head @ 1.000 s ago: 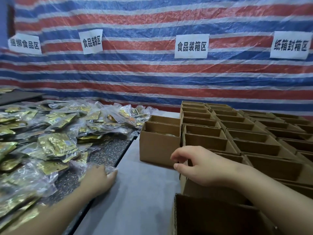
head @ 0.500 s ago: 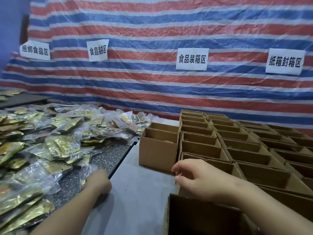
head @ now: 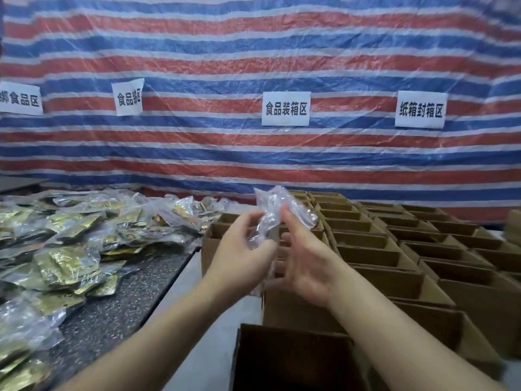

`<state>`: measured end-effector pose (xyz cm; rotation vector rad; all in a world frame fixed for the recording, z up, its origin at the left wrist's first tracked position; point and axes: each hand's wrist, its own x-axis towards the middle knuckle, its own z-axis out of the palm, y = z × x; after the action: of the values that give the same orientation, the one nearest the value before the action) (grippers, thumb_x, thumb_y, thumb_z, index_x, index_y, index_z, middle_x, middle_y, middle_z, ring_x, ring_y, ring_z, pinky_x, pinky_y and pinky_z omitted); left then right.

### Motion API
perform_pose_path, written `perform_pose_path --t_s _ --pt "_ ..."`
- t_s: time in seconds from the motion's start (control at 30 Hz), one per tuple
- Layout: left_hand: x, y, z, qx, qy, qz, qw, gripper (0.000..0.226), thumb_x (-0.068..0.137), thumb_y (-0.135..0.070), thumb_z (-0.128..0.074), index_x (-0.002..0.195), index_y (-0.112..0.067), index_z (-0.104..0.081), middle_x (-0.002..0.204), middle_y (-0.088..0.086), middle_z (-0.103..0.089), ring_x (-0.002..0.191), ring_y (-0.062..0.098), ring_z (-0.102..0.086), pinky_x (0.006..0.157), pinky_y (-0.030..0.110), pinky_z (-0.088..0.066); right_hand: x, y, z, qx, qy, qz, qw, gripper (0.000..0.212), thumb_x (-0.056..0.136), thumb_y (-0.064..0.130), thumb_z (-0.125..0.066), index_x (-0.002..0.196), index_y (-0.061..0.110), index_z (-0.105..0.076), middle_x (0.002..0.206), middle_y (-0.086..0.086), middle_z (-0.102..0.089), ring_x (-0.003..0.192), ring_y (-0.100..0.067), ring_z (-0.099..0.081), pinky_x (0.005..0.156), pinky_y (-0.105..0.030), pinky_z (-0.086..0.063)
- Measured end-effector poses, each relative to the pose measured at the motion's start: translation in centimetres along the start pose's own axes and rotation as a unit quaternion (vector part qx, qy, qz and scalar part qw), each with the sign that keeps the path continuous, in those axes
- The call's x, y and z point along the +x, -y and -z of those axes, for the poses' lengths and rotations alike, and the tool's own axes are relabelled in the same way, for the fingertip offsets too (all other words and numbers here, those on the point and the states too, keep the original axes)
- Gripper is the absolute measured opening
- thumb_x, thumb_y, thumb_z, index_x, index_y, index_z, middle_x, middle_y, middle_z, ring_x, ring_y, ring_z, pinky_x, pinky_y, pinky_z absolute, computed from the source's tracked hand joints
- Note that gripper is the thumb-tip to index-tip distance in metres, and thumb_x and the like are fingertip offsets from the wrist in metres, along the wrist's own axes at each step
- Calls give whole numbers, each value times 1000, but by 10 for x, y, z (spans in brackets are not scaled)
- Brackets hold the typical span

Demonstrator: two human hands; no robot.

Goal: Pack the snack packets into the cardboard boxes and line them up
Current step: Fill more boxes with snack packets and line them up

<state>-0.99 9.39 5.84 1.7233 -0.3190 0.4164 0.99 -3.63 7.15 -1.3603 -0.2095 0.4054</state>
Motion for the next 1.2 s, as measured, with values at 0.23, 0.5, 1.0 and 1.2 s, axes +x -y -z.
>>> perform_pose_path --t_s 0.23,0.5,1.0,1.2 --pt "-20 -7 -65 46 89 -84 991 24 86 -32 -57 110 -35 -58 97 -16 -68 91 -2 -66 74 20 -50 -27 2 37 77 -75 31 994 32 91 41 -68 96 11 -77 84 -9 -76 78 -23 -76 61 -32 -59" --pt "-38 -3 -37 54 66 -139 987 52 83 -59 -66 126 -31 -58 122 -18 -65 115 2 -62 93 22 -53 -55 -23 64 16 -53 185 981 34 90 38 -70 124 38 -63 116 -5 -72 104 -24 -72 85 -45 -60" --pt "-63 81 0 109 80 300 944 22 101 -26 -51 103 -20 -72 104 1 -73 99 14 -66 87 31 -49 -48 -56 64 -427 99 73 896 13 91 31 -70 94 42 -65 95 27 -67 85 11 -63 68 -8 -50" --pt "-65 84 4 164 132 259 943 26 98 -3 -53 115 -13 -68 115 7 -69 110 22 -63 103 43 -47 -29 -59 47 -561 195 -55 803 16 90 29 -66 75 28 -60 71 5 -61 58 -2 -59 62 -28 -48"
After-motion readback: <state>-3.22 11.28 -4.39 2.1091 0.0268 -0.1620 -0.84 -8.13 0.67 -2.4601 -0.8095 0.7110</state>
